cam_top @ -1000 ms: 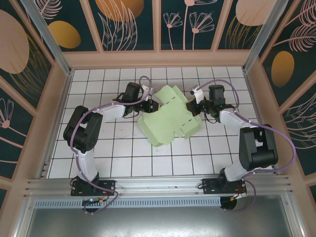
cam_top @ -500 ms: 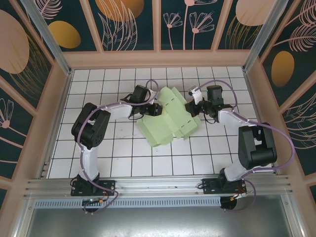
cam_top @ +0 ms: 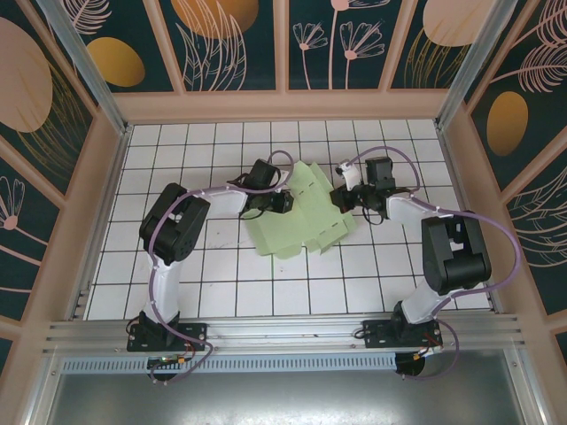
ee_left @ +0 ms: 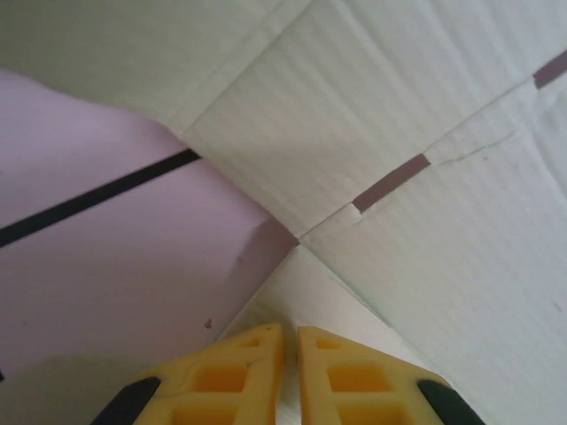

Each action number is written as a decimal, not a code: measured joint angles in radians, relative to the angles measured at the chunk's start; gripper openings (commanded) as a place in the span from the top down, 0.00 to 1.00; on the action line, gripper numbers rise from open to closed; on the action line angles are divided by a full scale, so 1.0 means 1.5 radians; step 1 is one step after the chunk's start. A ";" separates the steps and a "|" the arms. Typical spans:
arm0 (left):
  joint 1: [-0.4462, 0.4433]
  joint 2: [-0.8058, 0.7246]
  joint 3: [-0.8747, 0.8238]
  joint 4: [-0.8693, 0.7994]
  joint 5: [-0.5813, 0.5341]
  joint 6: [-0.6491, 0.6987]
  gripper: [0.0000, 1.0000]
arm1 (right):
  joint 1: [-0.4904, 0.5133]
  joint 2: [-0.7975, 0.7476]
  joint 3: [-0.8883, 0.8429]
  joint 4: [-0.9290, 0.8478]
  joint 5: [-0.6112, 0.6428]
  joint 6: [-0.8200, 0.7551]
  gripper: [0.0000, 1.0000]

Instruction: Fold the paper box

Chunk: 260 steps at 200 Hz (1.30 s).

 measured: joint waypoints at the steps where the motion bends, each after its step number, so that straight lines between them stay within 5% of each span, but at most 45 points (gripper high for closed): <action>1: 0.000 0.000 0.000 0.000 0.000 0.000 0.85 | 0.000 0.000 0.000 0.000 0.001 0.001 1.00; 68: 0.003 -0.141 -0.108 0.090 -0.068 -0.053 0.53 | 0.005 0.000 0.000 0.004 0.052 0.003 1.00; 123: 0.006 -0.158 0.066 0.048 -0.037 -0.078 0.20 | 0.032 -0.004 -0.002 0.037 0.109 -0.002 1.00; 211: 0.006 0.054 0.422 -0.148 0.038 -0.018 0.32 | 0.064 -0.041 -0.029 0.086 0.136 -0.025 1.00; 260: 0.006 0.100 0.482 -0.224 0.096 0.011 0.38 | 0.070 -0.041 -0.030 0.088 0.138 -0.034 1.00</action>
